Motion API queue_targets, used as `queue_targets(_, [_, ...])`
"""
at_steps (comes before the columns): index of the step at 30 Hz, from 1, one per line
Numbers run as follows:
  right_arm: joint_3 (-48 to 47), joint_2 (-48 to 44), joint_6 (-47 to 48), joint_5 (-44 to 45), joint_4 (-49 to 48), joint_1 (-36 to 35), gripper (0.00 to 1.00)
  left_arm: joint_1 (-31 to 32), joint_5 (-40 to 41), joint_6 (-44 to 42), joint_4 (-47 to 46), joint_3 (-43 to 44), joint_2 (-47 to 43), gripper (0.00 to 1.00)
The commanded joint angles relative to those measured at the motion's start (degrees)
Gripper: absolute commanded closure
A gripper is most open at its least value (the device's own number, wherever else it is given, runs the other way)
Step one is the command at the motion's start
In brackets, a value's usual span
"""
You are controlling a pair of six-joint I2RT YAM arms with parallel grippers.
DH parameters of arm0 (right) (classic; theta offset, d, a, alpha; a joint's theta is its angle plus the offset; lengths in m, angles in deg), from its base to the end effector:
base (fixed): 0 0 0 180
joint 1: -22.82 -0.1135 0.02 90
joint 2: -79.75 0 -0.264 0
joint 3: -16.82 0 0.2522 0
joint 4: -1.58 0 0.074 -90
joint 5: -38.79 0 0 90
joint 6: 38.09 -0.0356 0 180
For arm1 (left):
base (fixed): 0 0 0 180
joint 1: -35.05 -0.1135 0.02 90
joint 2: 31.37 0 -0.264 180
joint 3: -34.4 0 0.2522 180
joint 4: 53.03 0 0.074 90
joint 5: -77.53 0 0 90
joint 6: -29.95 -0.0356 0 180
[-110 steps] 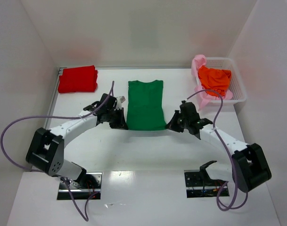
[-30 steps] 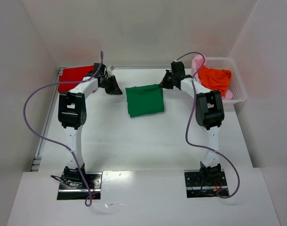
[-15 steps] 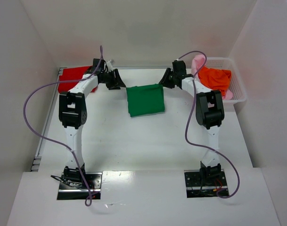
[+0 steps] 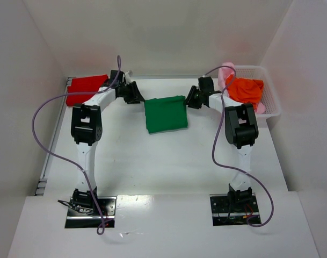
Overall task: Fold and stack the t-shirts
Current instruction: Fold the long partially folded tshirt into a neat square
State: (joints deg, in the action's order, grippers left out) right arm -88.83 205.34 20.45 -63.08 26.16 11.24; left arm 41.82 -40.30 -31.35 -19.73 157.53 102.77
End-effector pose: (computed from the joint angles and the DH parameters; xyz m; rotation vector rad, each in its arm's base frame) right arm 0.4769 0.1052 0.1659 0.3123 2.3898 0.6031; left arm 0.5213 -0.0786 0.1811 -0.2092 2.3885 -0.8688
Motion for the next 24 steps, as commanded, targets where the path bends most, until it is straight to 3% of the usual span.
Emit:
queue_targets(1, [4.24,-5.61,0.73,-1.13,-3.33,0.32,0.57,0.78,1.28,1.35,-2.05,2.16,2.07,0.52])
queue_targets(6, [7.91,-7.03,0.22,-4.08,-4.59,0.32,0.67,0.78,1.28,1.88,-2.05,3.44,3.76,0.54])
queue_targets(8, [8.55,-7.03,-0.27,-5.40,-4.59,0.32,0.78,1.31,1.28,2.40,-2.10,4.62,3.80,0.57])
queue_targets(12, [12.01,-9.08,-1.40,-6.06,-4.59,-0.20,0.88,1.35,1.28,2.93,-2.66,6.59,5.03,0.59])
queue_targets(20, [18.85,-15.75,-2.55,-6.03,-5.14,-1.25,0.90,2.89,1.28,3.99,-4.33,8.32,5.52,0.59])
queue_targets(24, [20.35,-16.87,-2.55,-4.02,-5.62,-1.26,0.85,3.44,-0.23,3.99,-4.31,10.25,6.74,0.59])
